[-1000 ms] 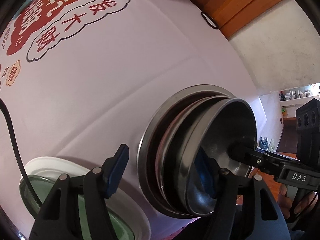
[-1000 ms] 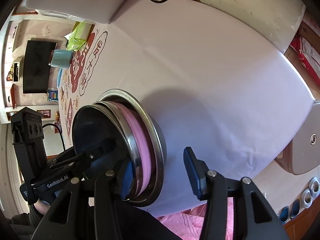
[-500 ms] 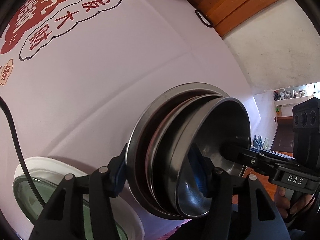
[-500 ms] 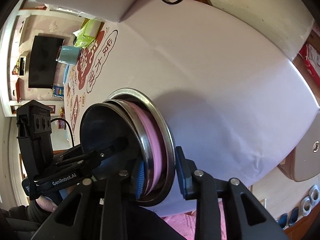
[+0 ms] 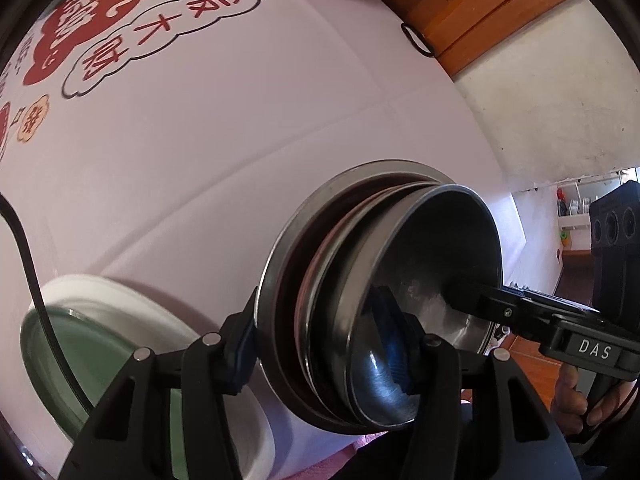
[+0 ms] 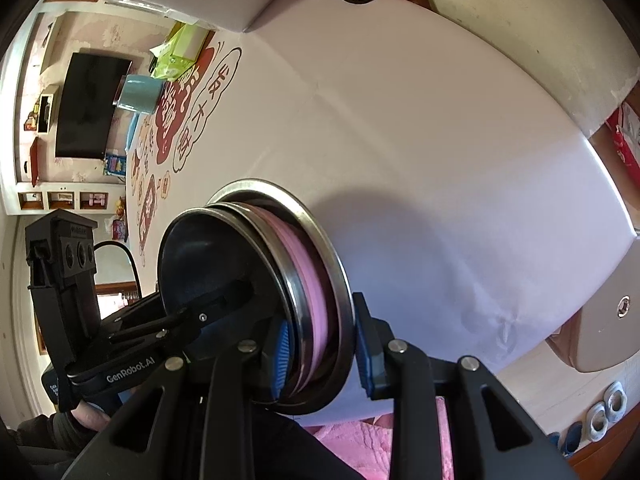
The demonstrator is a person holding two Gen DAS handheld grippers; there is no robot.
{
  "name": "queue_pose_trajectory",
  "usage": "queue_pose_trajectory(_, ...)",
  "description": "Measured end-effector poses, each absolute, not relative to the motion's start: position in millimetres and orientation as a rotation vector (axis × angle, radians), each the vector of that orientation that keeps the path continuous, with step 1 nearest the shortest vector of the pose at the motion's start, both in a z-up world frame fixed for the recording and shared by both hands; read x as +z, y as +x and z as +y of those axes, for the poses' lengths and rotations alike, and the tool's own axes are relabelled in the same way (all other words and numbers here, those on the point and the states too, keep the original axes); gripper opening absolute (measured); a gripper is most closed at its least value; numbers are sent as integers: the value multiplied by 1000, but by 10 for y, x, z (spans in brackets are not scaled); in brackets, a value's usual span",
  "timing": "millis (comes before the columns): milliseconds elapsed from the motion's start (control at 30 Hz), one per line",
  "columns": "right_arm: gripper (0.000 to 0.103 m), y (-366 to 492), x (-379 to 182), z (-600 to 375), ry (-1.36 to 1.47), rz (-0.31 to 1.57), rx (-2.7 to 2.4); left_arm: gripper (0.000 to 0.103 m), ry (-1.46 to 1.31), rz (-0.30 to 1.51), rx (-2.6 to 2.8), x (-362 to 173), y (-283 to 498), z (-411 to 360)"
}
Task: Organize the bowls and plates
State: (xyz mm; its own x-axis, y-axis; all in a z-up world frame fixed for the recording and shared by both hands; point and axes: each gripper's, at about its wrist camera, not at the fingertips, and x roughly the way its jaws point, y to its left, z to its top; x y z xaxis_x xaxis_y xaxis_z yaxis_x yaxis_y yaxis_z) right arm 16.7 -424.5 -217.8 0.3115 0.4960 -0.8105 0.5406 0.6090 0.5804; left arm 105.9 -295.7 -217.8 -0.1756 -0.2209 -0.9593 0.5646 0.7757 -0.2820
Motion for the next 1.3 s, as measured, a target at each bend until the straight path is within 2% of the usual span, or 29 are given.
queue_pose_trajectory(567, 28, 77, -1817, -4142, 792, 1281, 184, 51, 92, 1432, -544, -1699, 488, -2520)
queue_pose_trajectory(933, 28, 32, -1663, -3727, 635, 1302, 387, 51, -69, 1360, -352, -1516, 1, -2007)
queue_pose_trajectory(1300, 27, 273, -1477, -3279, 569, 1265, 485, 50, -121, 1289, -279, -1291, 8, -1561)
